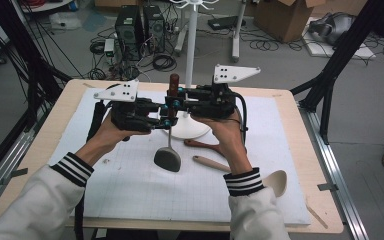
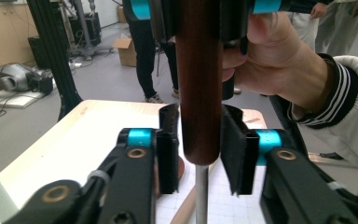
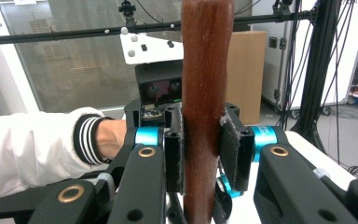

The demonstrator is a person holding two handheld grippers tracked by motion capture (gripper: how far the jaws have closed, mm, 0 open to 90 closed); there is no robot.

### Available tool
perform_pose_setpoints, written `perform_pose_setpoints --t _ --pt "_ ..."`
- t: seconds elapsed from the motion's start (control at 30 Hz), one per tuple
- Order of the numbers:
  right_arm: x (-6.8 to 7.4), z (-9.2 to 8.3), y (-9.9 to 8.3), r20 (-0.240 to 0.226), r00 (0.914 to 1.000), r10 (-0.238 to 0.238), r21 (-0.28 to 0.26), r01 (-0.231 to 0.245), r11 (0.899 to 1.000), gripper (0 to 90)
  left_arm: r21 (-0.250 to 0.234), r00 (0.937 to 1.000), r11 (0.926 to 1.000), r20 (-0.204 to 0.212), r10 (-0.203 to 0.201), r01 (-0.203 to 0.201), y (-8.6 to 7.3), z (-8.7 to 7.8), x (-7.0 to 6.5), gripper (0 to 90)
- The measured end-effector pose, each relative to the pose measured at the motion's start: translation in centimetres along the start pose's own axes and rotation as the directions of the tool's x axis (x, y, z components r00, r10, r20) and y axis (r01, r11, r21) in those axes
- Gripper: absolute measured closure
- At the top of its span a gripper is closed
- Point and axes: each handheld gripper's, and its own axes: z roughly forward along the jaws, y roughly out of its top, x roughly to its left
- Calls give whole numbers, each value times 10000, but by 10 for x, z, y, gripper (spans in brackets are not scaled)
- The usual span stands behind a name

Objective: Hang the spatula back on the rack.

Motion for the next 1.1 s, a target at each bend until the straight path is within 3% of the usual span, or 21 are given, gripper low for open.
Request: perform_pose_setpoints --t 0.37,0.6,0.77,0.83,0.93,1.1 --pt "1 0 0 74 9998 -205 -19 206 9998 738 -44 9991 9991 -108 -421 421 0 0 0 738" --pt "2 1 0 286 9990 -340 -149 345 9993 713 -21 9986 9990 -269 -452 452 1 -1 0 739" --pt "6 1 1 1490 9874 -528 -262 573 9980 272 31 9974 9988 -548 -478 481 1 -2 0 739" --pt "6 1 0 2162 9746 -579 -56 605 9981 117 4 9968 9989 -636 -475 477 1 -3 0 739" --pt "8 2 1 2849 9546 -871 8 906 9959 4 -27 9952 9989 -852 -473 472 1 -3 0 739" --pt "13 3 2 3139 9413 -1245 237 1233 9921 4 -14 9875 9976 -1422 -682 687 1 -4 2 739"
